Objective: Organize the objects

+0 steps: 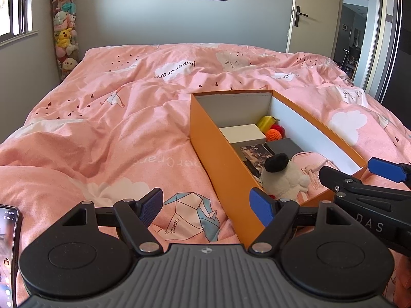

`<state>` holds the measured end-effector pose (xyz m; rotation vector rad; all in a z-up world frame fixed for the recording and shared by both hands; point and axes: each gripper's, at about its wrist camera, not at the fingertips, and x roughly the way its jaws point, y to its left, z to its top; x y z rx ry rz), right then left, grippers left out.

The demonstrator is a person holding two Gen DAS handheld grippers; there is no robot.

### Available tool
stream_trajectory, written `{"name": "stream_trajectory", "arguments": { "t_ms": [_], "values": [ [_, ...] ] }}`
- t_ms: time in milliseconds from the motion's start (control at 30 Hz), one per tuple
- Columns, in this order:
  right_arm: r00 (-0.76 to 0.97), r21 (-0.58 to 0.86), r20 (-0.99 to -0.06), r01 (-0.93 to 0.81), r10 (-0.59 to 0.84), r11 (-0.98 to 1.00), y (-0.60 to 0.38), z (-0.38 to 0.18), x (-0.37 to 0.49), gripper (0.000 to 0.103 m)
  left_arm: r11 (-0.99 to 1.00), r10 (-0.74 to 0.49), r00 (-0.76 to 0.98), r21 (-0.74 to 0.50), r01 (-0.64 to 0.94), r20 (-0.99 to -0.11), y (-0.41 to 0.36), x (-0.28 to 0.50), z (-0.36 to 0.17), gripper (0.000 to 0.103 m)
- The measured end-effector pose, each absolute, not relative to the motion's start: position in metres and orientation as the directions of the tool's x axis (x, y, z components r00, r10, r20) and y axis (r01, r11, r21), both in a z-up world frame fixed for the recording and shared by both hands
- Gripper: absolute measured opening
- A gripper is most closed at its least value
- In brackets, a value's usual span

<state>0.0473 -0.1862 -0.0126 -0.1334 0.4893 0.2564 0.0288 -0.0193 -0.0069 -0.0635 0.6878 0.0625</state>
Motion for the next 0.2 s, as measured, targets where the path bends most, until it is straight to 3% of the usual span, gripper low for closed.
{"name": "stream_trajectory", "arguments": {
  "t_ms": [200],
  "values": [
    [0.849, -0.062, -0.483, -0.276, 0.213, 0.959, -0.1866, -0.0130, 0.0466, 0.079, 0.996, 0.034, 0.766, -0.040, -0.078, -0.641, -0.0198, 0.0283, -0.0062, 0.090]
  ]
}}
